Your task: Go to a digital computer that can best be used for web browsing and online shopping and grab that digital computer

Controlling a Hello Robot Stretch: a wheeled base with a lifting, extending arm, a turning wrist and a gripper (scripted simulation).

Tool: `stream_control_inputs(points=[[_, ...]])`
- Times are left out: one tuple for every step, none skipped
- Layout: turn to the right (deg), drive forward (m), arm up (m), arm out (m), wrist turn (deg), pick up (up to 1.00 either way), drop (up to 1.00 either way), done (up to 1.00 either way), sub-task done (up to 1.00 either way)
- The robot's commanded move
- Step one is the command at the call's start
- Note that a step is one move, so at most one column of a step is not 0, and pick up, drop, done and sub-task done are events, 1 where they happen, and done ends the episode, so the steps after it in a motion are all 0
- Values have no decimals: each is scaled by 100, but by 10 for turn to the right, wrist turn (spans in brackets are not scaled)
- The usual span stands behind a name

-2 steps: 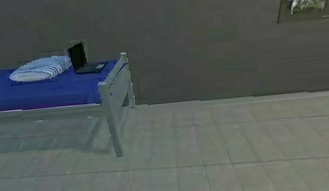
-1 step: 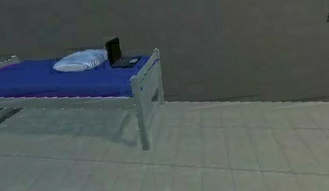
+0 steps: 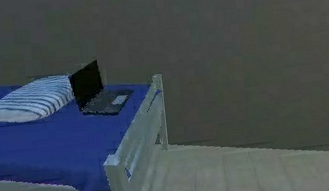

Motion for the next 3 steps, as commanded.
stream_control_inputs(points=[[-90,0,0,0,0,0,0,0,0],[0,10,0,0,0,0,0,0,0],[-450,0,0,0,0,0,0,0,0]])
